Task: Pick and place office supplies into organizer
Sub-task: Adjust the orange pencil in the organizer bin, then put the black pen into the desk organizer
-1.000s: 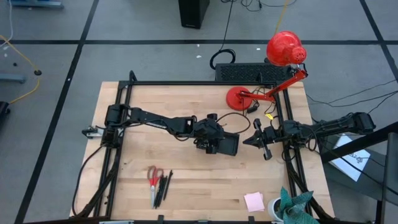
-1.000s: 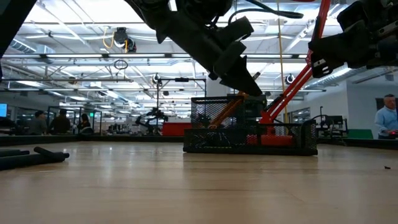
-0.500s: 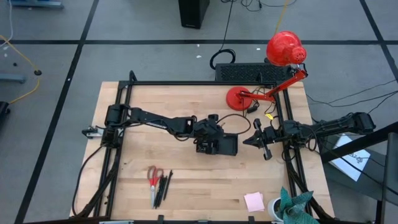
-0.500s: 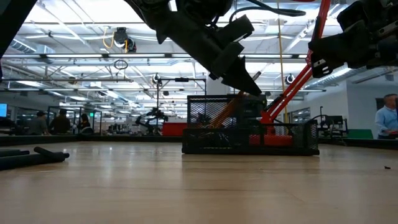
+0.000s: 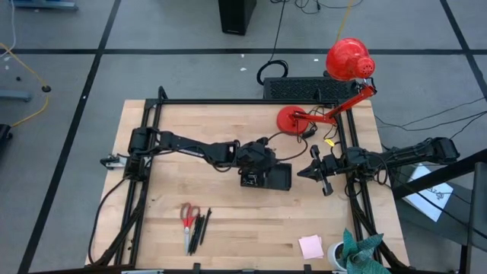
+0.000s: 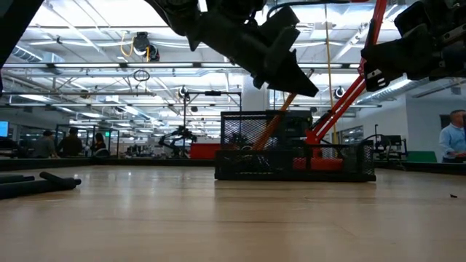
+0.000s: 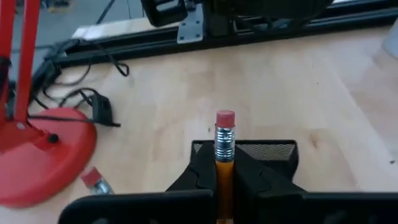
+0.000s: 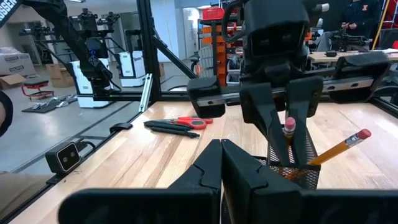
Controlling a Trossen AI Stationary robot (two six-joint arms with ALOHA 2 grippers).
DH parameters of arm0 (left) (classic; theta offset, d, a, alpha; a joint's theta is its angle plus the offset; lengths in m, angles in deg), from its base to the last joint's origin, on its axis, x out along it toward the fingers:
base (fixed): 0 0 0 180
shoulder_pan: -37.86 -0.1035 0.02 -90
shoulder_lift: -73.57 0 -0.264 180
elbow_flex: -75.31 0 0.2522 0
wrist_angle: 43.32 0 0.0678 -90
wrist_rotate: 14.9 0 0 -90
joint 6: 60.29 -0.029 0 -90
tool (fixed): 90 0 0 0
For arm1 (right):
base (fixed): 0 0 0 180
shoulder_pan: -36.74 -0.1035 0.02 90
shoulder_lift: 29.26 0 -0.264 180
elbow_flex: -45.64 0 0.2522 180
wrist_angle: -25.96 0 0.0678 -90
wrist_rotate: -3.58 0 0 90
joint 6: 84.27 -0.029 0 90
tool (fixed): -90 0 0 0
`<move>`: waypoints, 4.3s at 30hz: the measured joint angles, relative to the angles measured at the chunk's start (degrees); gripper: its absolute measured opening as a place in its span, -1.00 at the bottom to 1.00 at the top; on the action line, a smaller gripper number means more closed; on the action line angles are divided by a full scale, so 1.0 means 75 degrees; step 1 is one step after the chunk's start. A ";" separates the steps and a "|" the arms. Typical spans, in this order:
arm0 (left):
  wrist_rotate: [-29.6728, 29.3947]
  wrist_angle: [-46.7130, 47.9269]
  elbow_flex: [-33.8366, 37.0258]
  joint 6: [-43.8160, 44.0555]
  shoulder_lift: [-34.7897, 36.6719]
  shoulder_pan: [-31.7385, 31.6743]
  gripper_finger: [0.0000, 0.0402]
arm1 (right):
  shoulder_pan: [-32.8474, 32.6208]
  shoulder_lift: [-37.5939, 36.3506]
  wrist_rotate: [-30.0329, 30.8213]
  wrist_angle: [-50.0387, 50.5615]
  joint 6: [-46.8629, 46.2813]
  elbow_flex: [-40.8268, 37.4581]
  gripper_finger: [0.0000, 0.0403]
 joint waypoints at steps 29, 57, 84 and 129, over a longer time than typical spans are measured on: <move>-0.0795 0.1082 0.0000 0.0494 0.0000 0.0009 -0.90 | 0.0000 0.0000 -0.0031 -0.0003 -0.0262 -0.0001 -1.00; -0.0678 0.1375 -0.0006 -0.0138 0.1785 0.0549 -0.11 | 0.0000 0.0003 -0.0034 -0.0050 -0.0248 0.0002 -1.00; -0.3740 0.8484 -0.0006 1.0169 0.1975 0.6044 -0.90 | -0.0002 -0.0006 -0.0024 0.0003 -0.0347 0.0001 -1.00; 0.0603 0.8463 0.0000 1.0711 0.0058 0.3392 -0.21 | 0.0000 -0.0003 -0.0022 0.0067 -0.0329 -0.0001 -1.00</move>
